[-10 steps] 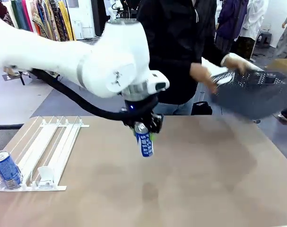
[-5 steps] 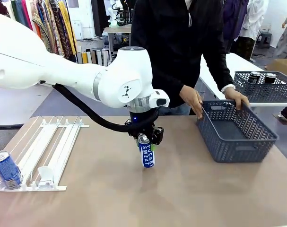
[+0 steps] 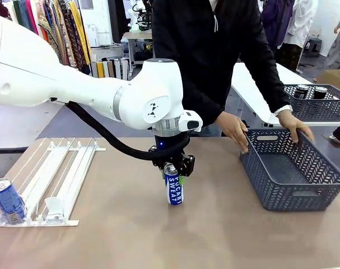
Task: Retrieve and store the cans from the dispenser.
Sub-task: Pick up one can from the Automatic Can Dispenser and place it in the middle of the table.
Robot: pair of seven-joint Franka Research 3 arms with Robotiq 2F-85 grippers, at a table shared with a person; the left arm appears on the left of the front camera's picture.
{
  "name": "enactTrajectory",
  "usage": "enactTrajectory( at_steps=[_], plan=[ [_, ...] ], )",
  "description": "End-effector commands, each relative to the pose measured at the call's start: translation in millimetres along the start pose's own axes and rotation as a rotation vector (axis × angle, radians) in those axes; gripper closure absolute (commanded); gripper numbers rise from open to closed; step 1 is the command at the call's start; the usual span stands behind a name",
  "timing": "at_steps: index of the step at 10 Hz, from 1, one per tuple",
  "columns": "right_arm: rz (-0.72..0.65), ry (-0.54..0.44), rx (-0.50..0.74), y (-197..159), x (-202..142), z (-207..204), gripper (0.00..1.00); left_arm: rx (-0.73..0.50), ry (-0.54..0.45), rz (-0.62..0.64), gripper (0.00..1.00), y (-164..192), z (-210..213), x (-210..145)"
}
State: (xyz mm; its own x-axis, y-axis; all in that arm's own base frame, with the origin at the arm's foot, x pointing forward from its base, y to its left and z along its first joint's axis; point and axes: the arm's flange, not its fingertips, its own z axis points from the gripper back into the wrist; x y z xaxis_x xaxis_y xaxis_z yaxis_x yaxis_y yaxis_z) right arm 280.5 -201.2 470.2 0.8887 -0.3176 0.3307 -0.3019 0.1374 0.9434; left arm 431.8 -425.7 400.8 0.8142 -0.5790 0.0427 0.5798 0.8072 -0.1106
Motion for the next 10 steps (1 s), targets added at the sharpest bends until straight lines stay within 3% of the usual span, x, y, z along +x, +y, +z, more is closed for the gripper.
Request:
enactTrajectory(
  at_steps=[1,2,6,7,10],
  plan=[
    [0.023,-0.004,0.011,2,2,1,0.00,0.014,0.006,-0.016,0.10,2,5,1],
    [0.023,-0.004,0.011,2,2,1,0.00,0.020,0.010,-0.021,0.00,2,4,0],
    [0.023,-0.004,0.011,2,2,1,0.00,0.030,-0.005,-0.016,0.00,2,10,0],
    [0.023,-0.004,0.011,2,2,1,0.00,-0.017,-0.035,0.001,0.00,0,33,-5],
    [0.023,-0.004,0.011,2,2,1,0.00,-0.175,-0.160,0.015,0.00,5,158,-49]
  ],
)
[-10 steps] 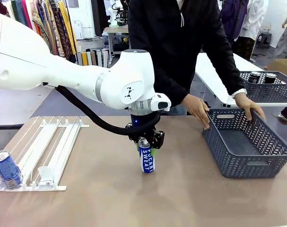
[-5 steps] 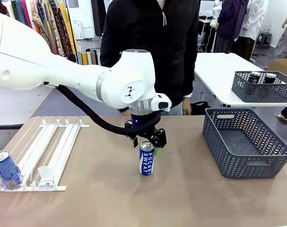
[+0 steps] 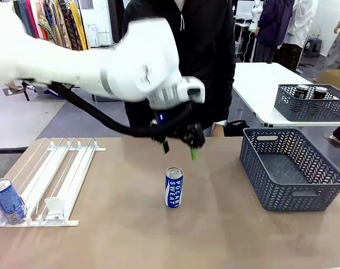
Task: Retrieve and store the cans from the dispenser.
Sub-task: Pick up one can from the Automatic Can Dispenser and place it in the middle of the table.
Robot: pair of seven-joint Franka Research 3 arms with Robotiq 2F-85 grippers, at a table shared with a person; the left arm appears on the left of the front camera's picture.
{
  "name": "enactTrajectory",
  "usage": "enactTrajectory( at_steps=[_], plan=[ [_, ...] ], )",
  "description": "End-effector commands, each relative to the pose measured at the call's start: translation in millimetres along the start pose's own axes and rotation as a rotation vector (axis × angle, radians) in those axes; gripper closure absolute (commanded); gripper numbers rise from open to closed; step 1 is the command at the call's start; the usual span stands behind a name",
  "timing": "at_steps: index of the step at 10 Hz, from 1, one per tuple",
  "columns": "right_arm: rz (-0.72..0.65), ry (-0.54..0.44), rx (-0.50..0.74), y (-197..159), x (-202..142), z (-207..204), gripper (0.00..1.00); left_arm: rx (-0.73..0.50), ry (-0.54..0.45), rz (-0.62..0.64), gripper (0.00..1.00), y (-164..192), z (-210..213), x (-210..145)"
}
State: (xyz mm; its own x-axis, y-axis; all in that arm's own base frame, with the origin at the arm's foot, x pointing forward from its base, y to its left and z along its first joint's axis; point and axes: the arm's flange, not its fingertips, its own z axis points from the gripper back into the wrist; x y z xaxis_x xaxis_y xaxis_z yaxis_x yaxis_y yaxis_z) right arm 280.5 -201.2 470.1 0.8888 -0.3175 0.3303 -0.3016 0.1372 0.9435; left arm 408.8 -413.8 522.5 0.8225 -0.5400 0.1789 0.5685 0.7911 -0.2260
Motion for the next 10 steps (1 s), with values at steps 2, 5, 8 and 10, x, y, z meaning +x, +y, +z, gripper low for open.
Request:
enactTrajectory(
  at_steps=[2,5,8,10],
  plan=[
    [0.023,-0.004,0.010,2,2,1,0.00,-0.139,-0.072,0.086,0.00,65,125,-51],
    [0.023,-0.004,0.010,2,2,1,0.00,-0.363,-0.100,0.154,0.00,172,212,-158],
    [0.023,-0.004,0.010,2,2,1,0.00,-0.548,-0.325,0.459,0.00,298,268,-337],
    [0.023,-0.004,0.010,2,2,1,0.00,-0.588,-0.495,0.677,0.00,343,266,-421]
  ],
)
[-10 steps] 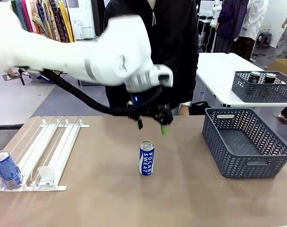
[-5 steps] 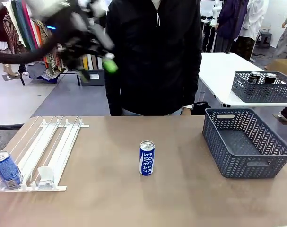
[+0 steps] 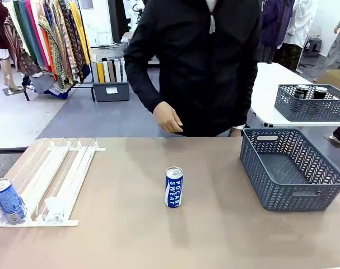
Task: Retrieve and store the cans from the dispenser.
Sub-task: Pick up one can from the Automatic Can Dispenser and place it in the middle of the table.
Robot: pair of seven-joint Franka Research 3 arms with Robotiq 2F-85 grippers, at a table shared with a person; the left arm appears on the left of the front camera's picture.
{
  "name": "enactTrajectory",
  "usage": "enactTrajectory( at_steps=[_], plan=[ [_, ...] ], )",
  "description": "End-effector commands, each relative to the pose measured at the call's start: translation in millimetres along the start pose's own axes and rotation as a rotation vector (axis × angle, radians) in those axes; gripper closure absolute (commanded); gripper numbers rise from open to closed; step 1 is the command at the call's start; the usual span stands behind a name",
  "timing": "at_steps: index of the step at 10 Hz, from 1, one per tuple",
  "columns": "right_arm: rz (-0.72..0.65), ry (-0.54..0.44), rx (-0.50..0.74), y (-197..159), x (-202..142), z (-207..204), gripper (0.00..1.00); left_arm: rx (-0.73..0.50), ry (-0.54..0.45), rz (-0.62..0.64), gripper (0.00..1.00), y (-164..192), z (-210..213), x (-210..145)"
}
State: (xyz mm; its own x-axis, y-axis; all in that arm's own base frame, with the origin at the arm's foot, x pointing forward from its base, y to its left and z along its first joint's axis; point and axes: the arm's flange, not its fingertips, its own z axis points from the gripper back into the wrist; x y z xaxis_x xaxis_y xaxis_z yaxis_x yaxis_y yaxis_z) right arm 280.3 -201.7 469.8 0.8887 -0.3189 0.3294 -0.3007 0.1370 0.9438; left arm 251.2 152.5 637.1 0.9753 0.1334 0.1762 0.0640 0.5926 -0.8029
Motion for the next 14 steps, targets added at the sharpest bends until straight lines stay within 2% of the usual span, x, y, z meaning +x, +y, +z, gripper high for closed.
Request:
enactTrajectory(
  at_steps=[1,3,4,5,14],
  plan=[
    [0.024,-0.003,0.011,2,2,0,0.00,-0.143,-0.172,0.095,0.00,56,5,-27],
    [0.024,-0.003,0.011,2,2,0,0.00,-0.240,-0.171,0.150,0.00,104,-25,-49],
    [0.024,-0.003,0.011,2,2,0,0.00,-0.283,-0.121,0.150,0.00,122,-40,-49],
    [0.024,-0.003,0.011,2,2,0,0.00,-0.165,-0.174,0.182,0.00,99,11,-55],
    [0.024,-0.003,0.011,2,2,0,0.00,-0.165,-0.174,0.182,0.00,99,11,-55]
  ],
)
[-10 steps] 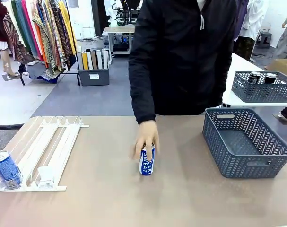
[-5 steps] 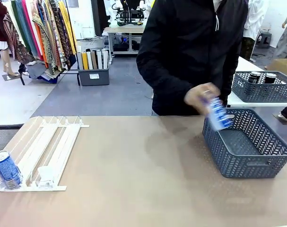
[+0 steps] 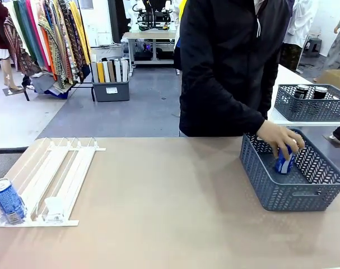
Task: Retrieve and store the cans from the dispenser.
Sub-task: Pick up one can from the Automatic Can Dispenser and place it in the middle of the table.
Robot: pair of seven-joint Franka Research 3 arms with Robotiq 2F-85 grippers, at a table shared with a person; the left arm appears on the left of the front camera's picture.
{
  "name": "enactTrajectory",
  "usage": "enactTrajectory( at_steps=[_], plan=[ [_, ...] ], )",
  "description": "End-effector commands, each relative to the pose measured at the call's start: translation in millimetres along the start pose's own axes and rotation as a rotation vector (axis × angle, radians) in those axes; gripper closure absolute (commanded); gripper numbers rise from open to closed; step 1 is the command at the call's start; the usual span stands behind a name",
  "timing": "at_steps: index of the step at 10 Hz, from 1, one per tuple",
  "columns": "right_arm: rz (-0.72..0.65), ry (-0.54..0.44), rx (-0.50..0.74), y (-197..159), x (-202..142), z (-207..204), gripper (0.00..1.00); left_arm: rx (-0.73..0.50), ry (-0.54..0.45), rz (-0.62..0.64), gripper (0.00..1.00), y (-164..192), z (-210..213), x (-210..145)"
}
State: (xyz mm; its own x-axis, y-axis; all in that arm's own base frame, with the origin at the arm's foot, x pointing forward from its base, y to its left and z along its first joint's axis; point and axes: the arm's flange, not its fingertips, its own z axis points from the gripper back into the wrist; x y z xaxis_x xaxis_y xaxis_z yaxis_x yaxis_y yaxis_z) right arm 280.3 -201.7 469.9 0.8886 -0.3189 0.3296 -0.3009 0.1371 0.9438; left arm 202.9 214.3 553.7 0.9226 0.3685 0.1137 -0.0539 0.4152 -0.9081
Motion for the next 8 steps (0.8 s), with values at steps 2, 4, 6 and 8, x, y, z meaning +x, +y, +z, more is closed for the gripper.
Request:
enactTrajectory(
  at_steps=[2,4,6,8],
  plan=[
    [0.024,-0.003,0.011,2,2,0,0.00,-0.001,0.004,0.009,0.00,-1,0,-2],
    [0.024,-0.003,0.011,2,2,0,0.00,-0.001,0.004,0.009,0.00,-1,0,-2],
    [0.024,-0.003,0.011,2,2,0,0.00,0.198,0.111,-0.026,0.00,-6,-23,8],
    [0.024,-0.003,0.011,2,2,0,0.00,0.474,0.245,-0.086,0.00,-21,-77,5]
  ],
)
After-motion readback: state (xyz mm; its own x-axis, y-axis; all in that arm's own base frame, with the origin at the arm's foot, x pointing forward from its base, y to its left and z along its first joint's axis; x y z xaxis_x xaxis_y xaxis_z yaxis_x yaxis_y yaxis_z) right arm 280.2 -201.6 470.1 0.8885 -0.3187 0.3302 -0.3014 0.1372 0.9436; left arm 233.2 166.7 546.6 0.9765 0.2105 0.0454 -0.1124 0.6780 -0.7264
